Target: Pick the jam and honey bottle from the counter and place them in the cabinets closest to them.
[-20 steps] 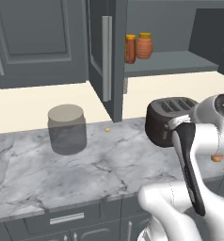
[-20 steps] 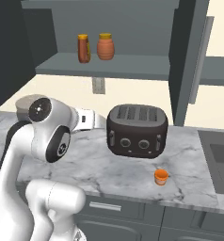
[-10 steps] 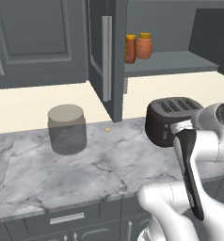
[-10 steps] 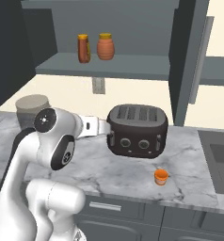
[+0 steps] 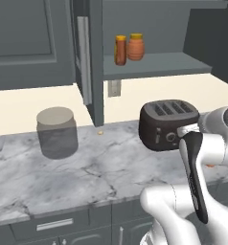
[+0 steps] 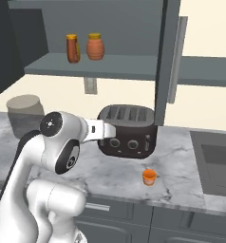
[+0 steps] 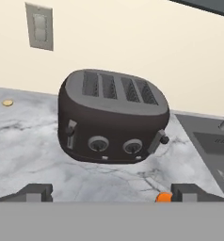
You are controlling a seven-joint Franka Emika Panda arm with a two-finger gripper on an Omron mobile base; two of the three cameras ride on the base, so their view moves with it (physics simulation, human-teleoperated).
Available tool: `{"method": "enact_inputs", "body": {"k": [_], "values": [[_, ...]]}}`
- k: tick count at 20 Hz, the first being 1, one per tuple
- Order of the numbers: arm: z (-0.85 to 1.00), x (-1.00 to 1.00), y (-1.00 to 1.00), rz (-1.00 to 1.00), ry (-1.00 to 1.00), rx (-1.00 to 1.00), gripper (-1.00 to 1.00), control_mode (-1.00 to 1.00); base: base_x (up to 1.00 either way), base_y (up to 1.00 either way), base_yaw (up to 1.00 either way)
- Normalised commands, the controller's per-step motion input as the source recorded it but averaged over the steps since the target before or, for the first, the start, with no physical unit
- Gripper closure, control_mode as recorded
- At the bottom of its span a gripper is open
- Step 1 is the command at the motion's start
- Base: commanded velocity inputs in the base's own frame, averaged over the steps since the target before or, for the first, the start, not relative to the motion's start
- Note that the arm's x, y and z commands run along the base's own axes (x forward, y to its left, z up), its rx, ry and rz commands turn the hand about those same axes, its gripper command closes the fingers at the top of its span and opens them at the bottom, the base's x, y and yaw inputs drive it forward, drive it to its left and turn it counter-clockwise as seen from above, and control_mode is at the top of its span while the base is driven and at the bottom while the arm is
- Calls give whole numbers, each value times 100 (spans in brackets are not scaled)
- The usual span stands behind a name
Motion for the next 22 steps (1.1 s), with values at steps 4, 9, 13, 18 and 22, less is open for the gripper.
{"method": "enact_inputs", "body": {"k": [4,9,13,18,22], "values": [[0,0,0,0,0,0,-100,100,10,-43,0],[0,0,0,0,0,0,-100,100,7,-43,0],[0,0,0,0,0,0,-100,100,6,-47,0],[0,0,0,0,0,0,-100,100,0,-22,0],[0,0,0,0,0,0,-100,100,0,0,0]]}}
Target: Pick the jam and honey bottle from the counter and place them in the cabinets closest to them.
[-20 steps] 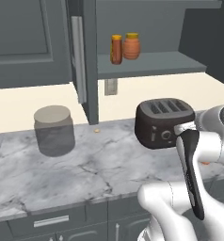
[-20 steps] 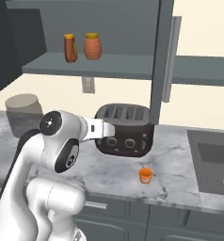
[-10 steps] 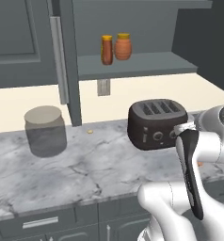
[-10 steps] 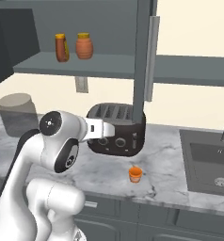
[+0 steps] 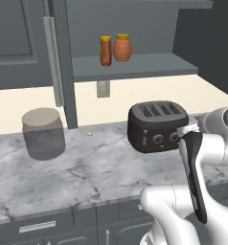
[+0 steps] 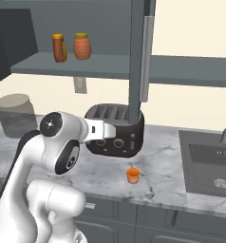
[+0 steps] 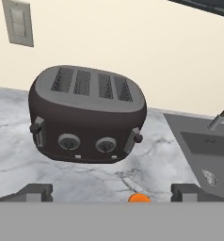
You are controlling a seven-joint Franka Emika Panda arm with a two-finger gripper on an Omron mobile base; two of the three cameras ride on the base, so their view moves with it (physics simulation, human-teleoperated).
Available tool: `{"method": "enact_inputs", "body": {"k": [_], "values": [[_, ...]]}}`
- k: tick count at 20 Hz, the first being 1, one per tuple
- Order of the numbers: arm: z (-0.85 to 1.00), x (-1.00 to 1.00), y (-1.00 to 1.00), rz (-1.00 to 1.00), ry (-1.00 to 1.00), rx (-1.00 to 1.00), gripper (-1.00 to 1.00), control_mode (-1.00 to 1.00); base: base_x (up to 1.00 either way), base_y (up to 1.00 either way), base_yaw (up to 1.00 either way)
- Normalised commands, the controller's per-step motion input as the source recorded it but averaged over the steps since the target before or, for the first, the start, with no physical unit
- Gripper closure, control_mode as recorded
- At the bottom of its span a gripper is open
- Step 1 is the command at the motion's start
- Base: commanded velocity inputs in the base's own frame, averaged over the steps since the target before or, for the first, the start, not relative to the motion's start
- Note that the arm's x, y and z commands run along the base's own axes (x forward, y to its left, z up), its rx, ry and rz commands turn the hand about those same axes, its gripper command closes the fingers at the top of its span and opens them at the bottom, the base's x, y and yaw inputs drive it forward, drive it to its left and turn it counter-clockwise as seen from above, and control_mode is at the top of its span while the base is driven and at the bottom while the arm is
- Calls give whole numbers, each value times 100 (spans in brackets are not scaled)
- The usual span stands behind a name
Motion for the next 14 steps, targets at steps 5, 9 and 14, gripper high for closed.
{"method": "enact_inputs", "body": {"k": [5,9,14], "values": [[0,0,0,0,0,0,-100,100,21,-6,0],[0,0,0,0,0,0,-100,100,32,-6,0],[0,0,0,0,0,0,-100,100,44,-6,0]]}}
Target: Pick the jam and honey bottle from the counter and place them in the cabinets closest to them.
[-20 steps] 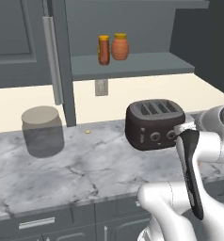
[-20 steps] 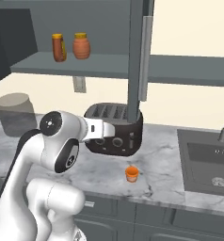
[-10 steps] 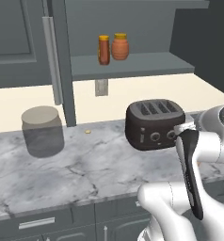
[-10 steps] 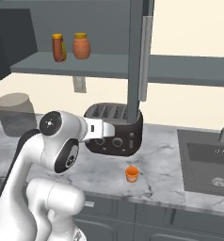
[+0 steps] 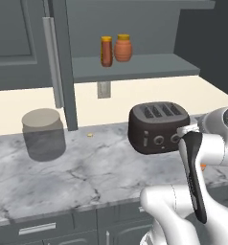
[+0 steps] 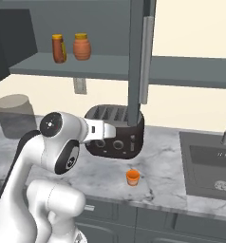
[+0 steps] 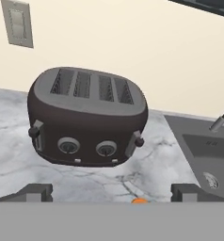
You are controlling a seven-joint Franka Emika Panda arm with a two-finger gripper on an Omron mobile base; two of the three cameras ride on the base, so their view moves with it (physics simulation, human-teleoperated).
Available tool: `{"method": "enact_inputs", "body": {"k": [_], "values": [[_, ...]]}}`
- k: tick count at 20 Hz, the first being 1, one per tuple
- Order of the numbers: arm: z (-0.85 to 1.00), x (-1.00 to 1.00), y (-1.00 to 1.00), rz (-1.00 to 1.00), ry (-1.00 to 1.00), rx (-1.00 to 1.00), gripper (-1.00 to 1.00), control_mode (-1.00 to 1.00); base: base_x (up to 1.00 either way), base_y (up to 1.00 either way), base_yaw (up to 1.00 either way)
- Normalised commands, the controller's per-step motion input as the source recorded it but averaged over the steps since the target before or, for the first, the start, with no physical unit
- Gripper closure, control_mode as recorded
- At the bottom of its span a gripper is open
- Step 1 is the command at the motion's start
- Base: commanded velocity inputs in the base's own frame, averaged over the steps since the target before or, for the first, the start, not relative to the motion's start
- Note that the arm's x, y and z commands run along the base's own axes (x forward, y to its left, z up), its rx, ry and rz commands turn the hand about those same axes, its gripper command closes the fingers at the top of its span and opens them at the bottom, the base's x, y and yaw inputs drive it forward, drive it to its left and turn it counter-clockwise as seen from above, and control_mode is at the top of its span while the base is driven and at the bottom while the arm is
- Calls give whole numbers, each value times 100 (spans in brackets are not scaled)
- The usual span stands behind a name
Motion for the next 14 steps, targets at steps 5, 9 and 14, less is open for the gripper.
{"method": "enact_inputs", "body": {"k": [5,9,14], "values": [[0,0,0,0,0,0,-100,100,45,-6,0],[0,0,0,0,0,0,-100,100,48,-5,0],[0,0,0,0,0,0,-100,100,11,-1,0]]}}
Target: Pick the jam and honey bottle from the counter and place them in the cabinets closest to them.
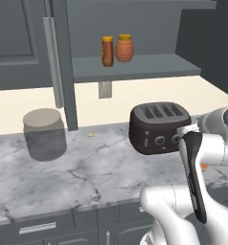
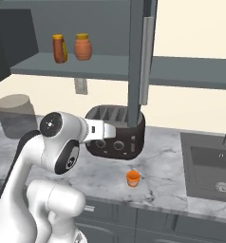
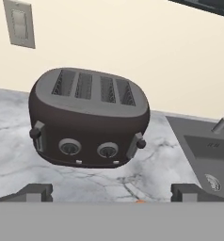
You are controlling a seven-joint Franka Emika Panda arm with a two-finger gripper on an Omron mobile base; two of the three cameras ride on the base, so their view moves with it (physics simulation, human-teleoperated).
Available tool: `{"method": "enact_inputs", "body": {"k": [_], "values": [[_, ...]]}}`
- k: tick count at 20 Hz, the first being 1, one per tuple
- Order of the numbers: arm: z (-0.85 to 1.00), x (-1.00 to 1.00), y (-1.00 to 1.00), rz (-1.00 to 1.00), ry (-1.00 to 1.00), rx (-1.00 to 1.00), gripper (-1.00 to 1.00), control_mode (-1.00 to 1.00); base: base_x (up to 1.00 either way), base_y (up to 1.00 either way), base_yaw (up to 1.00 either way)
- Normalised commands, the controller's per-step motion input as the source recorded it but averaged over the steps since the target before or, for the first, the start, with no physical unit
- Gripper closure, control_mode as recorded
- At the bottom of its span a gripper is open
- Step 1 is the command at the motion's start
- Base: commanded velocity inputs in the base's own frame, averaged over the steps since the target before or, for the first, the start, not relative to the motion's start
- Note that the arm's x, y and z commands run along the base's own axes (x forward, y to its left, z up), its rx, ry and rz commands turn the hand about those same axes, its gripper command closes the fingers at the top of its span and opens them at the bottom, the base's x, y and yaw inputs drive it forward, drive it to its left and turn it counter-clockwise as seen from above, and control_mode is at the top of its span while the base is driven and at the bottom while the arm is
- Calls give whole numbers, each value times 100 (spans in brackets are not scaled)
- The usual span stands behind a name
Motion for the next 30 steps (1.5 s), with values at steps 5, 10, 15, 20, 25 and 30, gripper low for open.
{"method": "enact_inputs", "body": {"k": [5,10,15,20,25,30], "values": [[0,0,0,0,0,0,-100,-100,0,0,0],[-14,0,-1,0,1,0,-100,-100,0,0,0],[-27,1,-3,0,4,-2,-100,-100,0,0,0],[-35,1,-8,0,8,-2,-100,-100,0,0,0],[-40,0,-15,0,8,0,-100,-100,0,0,0],[-39,3,-7,0,12,0,-100,-100,0,0,0]]}}
